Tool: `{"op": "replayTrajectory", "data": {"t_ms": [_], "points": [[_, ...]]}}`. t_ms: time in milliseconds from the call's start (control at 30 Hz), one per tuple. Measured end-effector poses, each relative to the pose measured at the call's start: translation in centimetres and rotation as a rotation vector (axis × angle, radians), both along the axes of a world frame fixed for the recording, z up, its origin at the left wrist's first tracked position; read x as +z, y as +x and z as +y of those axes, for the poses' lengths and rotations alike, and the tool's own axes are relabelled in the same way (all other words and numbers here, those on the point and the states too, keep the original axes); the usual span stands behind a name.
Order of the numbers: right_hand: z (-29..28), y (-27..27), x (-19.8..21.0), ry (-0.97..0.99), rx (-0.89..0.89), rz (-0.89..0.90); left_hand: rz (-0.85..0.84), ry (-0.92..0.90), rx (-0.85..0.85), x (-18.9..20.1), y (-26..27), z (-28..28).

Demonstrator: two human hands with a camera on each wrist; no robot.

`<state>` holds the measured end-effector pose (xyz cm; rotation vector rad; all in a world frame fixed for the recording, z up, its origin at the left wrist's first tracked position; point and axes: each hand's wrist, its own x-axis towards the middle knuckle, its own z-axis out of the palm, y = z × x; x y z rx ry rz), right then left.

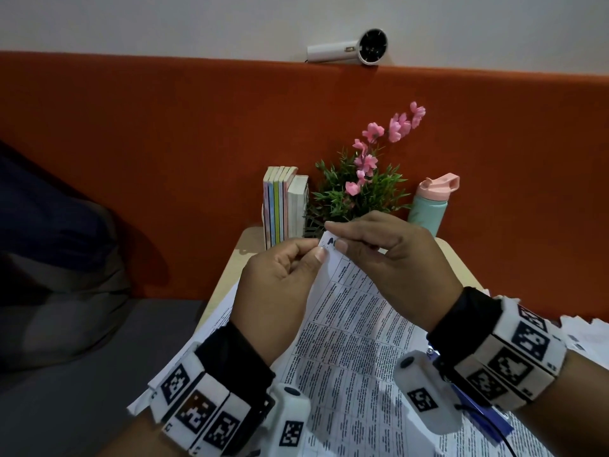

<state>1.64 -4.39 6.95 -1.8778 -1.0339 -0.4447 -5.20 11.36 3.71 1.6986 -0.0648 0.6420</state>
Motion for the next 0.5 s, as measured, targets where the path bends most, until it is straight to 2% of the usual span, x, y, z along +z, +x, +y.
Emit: {"op": "replayTrajectory", "data": {"t_ms": [267, 400, 500], "points": [[0.2, 0.0, 0.1, -0.083, -0.038, -0.077, -0.052, 0.127, 0.022, 0.4, -0.2, 0.0], [-0.1, 0.0, 0.3, -0.109, -0.05, -0.008, -0.062, 0.134, 0.037, 0.3, -0.2, 0.0], [-0.5, -0.1, 1.0, -0.043, -0.021, 0.074, 0.008, 0.133, -0.02, 0.1, -0.4, 0.3]]}}
